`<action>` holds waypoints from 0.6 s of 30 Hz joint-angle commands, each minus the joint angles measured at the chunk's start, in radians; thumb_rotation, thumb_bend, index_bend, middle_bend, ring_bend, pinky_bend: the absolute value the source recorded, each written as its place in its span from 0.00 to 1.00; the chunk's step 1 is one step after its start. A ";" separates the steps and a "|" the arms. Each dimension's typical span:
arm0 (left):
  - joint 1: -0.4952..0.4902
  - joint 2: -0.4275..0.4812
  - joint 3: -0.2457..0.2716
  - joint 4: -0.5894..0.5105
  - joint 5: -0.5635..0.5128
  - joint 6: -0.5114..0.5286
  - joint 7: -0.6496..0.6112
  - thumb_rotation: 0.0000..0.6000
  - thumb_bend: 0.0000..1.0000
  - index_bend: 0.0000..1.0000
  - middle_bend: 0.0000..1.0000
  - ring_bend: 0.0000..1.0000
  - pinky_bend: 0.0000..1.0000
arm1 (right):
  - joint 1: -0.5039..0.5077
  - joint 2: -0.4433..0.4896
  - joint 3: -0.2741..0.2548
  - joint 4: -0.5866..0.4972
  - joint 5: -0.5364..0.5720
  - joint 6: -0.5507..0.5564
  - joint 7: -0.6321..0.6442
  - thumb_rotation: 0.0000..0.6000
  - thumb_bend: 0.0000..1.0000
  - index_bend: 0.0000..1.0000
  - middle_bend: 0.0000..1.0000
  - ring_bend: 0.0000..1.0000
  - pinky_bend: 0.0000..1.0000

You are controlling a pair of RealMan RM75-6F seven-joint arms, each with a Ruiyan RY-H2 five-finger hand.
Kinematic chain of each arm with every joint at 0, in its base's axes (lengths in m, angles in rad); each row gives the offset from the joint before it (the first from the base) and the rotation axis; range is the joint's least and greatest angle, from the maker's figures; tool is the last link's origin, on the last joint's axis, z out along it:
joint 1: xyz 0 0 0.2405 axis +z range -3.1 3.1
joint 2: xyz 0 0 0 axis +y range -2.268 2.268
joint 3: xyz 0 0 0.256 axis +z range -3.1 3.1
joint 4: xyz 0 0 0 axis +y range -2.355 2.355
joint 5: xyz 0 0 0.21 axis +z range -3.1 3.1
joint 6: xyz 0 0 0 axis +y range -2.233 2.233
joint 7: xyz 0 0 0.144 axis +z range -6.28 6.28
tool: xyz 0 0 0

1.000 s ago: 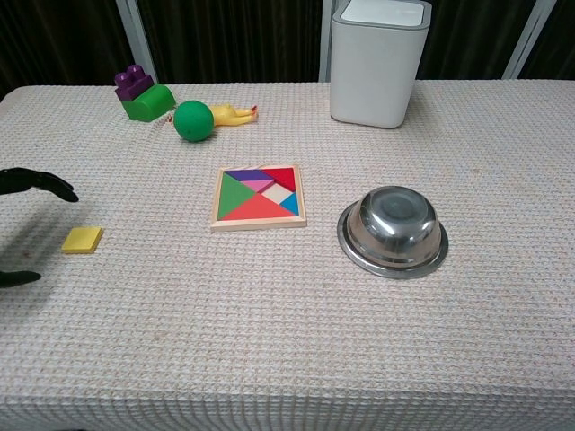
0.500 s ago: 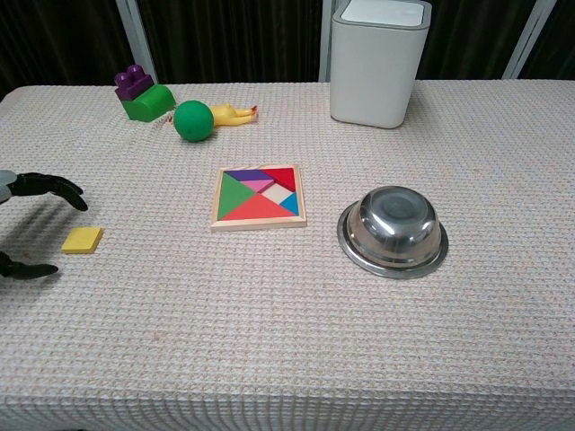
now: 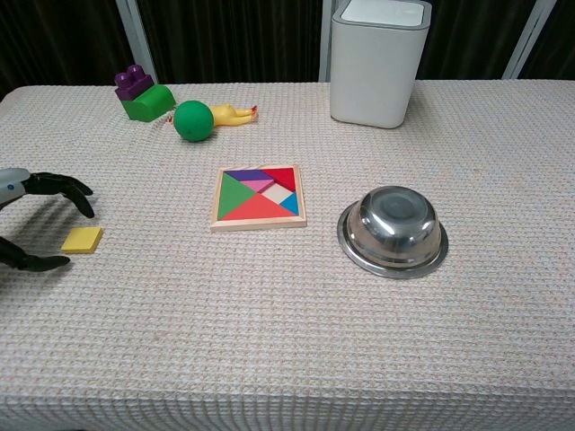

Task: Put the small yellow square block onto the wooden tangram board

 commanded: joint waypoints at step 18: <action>-0.013 -0.024 0.001 0.021 -0.021 -0.009 -0.014 1.00 0.28 0.36 0.14 0.00 0.04 | 0.002 -0.006 0.000 0.006 0.004 -0.005 -0.006 1.00 0.27 0.00 0.00 0.00 0.08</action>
